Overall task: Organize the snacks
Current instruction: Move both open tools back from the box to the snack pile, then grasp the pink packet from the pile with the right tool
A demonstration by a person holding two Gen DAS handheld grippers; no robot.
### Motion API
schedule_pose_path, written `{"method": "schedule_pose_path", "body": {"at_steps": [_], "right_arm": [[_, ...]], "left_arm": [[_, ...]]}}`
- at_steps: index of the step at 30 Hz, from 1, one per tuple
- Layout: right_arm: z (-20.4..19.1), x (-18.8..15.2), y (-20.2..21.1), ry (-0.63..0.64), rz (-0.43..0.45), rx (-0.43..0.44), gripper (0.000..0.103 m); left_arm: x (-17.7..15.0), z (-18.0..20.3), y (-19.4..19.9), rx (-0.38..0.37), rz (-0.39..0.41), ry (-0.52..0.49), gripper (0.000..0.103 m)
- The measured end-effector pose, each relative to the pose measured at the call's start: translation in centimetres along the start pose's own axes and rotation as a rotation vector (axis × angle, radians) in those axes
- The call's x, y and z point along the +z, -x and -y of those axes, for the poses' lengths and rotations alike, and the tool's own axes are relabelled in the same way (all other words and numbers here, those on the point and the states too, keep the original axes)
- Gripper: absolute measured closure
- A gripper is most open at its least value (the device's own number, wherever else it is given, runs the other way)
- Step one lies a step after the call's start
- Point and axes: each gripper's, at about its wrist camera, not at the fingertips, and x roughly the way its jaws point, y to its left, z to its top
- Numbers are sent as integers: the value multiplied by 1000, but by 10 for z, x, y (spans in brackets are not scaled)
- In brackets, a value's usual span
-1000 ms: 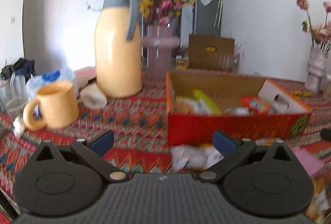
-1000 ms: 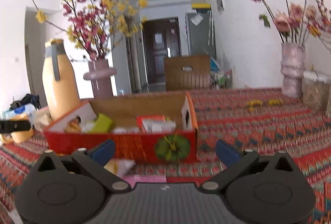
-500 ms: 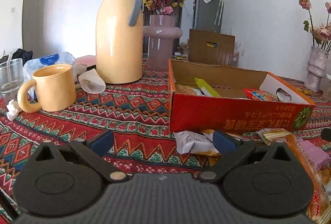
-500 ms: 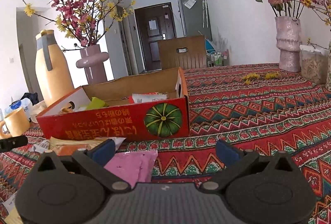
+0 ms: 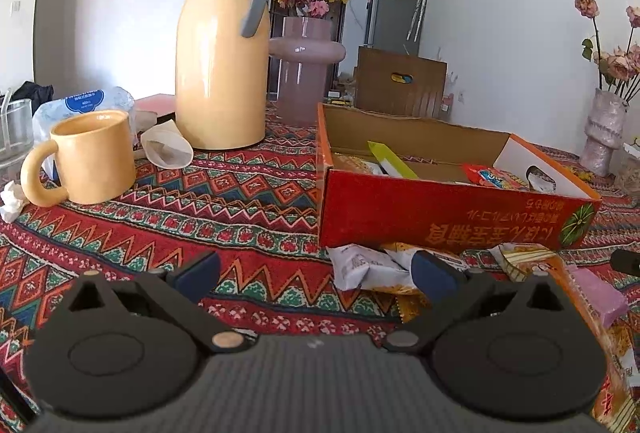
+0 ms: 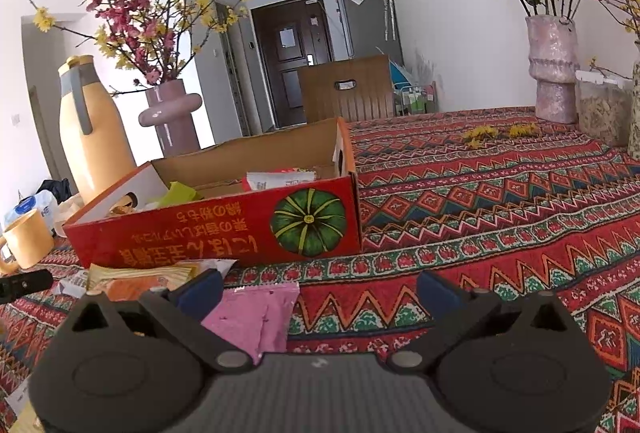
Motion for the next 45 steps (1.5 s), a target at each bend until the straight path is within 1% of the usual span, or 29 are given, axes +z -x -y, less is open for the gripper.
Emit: {"method": "schedule_pose_path", "body": {"at_steps": [5, 9, 12, 14, 16, 20, 24, 26, 29, 35, 36, 37, 38, 39, 41, 42, 45], "right_arm": [[0, -1, 1, 0, 2, -16, 0], [-11, -2, 5, 60, 0, -33, 0], [-22, -1, 5, 88, -36, 3, 0], [-31, 0, 1, 127, -77, 16, 0], [-40, 1, -9, 176, -142, 14, 0], [-50, 2, -22, 232, -203, -12, 0], [-52, 0, -37, 254, -261, -32, 0], [-48, 1, -44, 218, -283, -17, 0], [-47, 1, -46, 208, -286, -27, 0], [-46, 3, -49, 209, -288, -12, 0], [-45, 2, -48, 204, -280, -10, 2], [-44, 2, -44, 197, -260, -13, 15], [-44, 2, -40, 192, -238, -12, 33], [-42, 2, -36, 180, -225, -5, 42], [-38, 2, -29, 143, -205, 2, 42], [-37, 1, -24, 132, -181, 0, 42], [-36, -1, 2, 117, -65, -17, 42]], "left_arm": [[1, -2, -2, -13, -13, 14, 0], [1, -4, -3, -24, -22, 28, 0], [1, -5, -4, -29, -25, 33, 0], [1, -5, -4, -30, -25, 35, 0], [1, -5, -4, -31, -26, 36, 0], [1, -5, -4, -36, -26, 37, 0], [1, -5, -4, -37, -26, 38, 0], [1, -5, -4, -37, -27, 38, 0], [1, -6, -4, -37, -27, 39, 0], [1, -6, -4, -37, -29, 41, 0], [1, -6, -4, -38, -30, 41, 0], [1, -5, -4, -38, -31, 40, 0], [1, -5, -4, -38, -32, 40, 0], [1, -6, -5, -38, -34, 40, 0], [1, -6, -5, -37, -36, 42, 0], [1, -6, -5, -36, -37, 43, 0], [1, -5, -6, -32, -40, 41, 0]]}}
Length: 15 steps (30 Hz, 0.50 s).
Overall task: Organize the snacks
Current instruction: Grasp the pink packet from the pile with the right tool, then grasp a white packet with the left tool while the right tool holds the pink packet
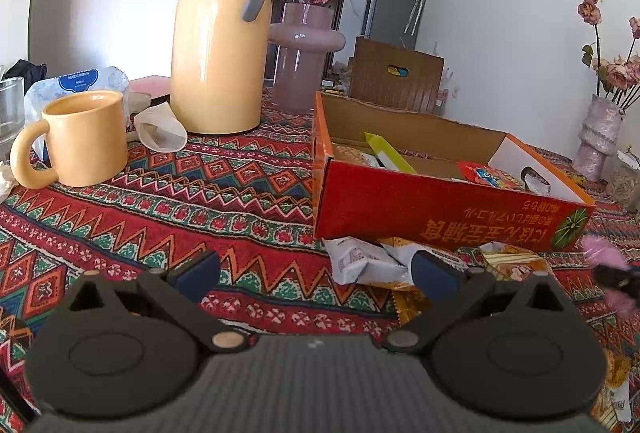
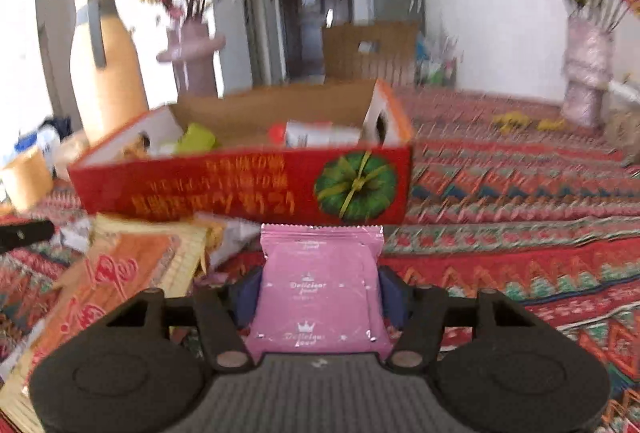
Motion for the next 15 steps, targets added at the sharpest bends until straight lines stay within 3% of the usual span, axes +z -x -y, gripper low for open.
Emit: {"method": "schedule_pose_path", "body": {"at_steps": [6, 15], "right_arm": [[6, -13, 51, -44, 144, -9, 42], [19, -41, 82, -77, 145, 5, 42]], "left_arm": [[2, 2, 4, 45, -14, -9, 0], [-13, 28, 42, -43, -92, -88, 0]]}}
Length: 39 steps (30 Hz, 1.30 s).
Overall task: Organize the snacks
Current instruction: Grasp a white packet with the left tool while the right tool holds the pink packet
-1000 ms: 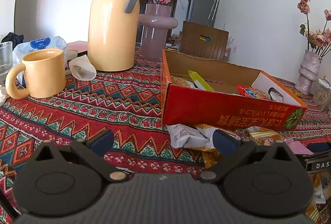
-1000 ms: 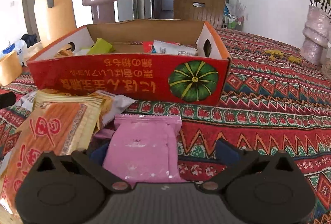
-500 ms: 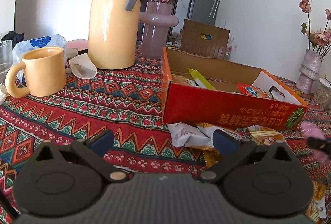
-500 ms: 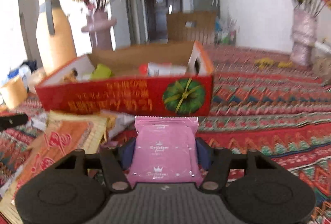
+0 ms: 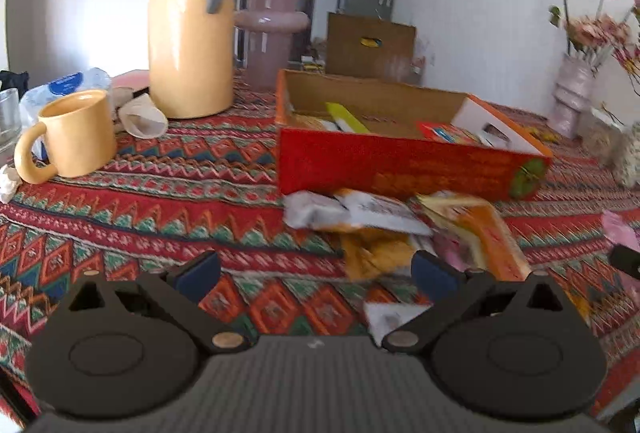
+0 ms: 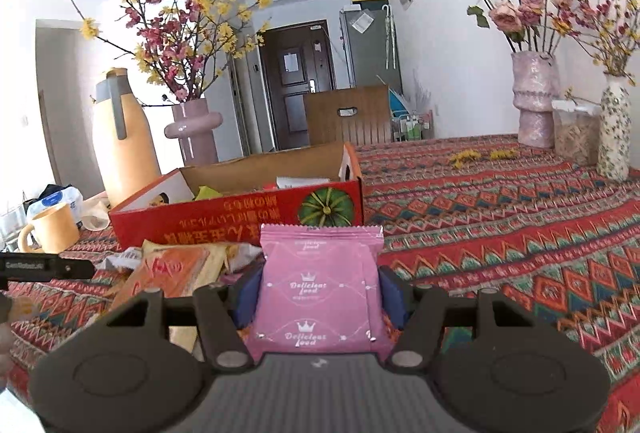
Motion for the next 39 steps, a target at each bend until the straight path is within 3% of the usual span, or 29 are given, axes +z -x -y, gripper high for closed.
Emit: {"method": "schedule_pose_path", "body": {"at_steps": [6, 11, 21, 25, 39], "right_arm": [[0, -3, 10, 1, 19, 14, 42], [3, -6, 16, -10, 23, 21, 42], [12, -15, 19, -41, 7, 28, 42], [11, -18, 19, -39, 0, 37, 42], [5, -21, 17, -30, -16, 42, 42]], "left_arm": [[-7, 17, 1, -33, -71, -14, 2], [-12, 27, -6, -49, -139, -26, 18], [-17, 39, -12, -44, -182, -42, 29], [-17, 42, -12, -34, -172, -51, 52], [-16, 41, 3, -8, -116, -63, 55]]}}
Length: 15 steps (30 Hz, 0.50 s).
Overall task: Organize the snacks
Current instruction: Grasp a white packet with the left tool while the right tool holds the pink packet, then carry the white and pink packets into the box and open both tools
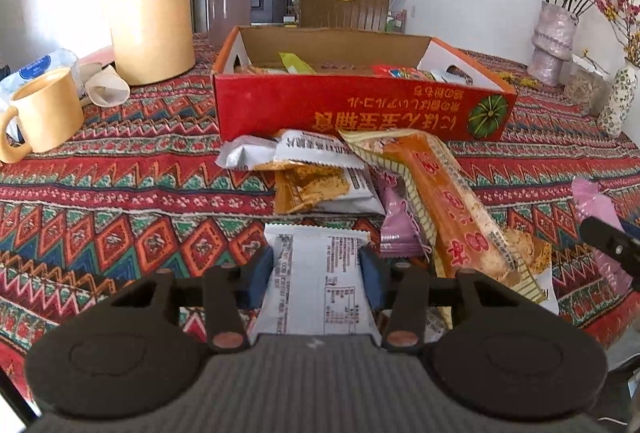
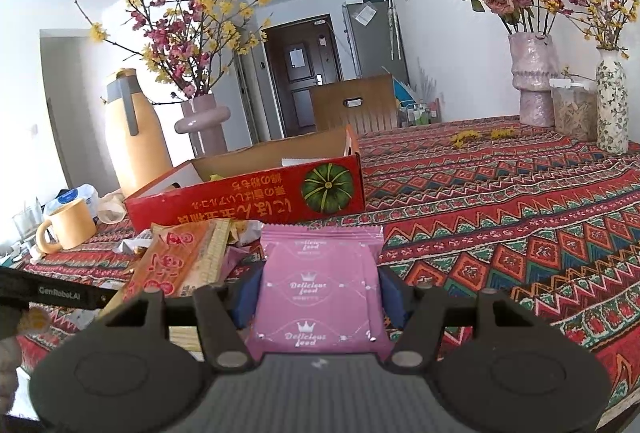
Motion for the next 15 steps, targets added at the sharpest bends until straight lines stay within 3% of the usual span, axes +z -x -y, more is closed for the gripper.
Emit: {"method": "schedule_pose_path", "body": {"at_steps": [15], "right_arm": [[-34, 26, -14, 63, 75, 35, 42]], "left_arm": [[40, -11, 24, 33, 157, 43, 55]]}}
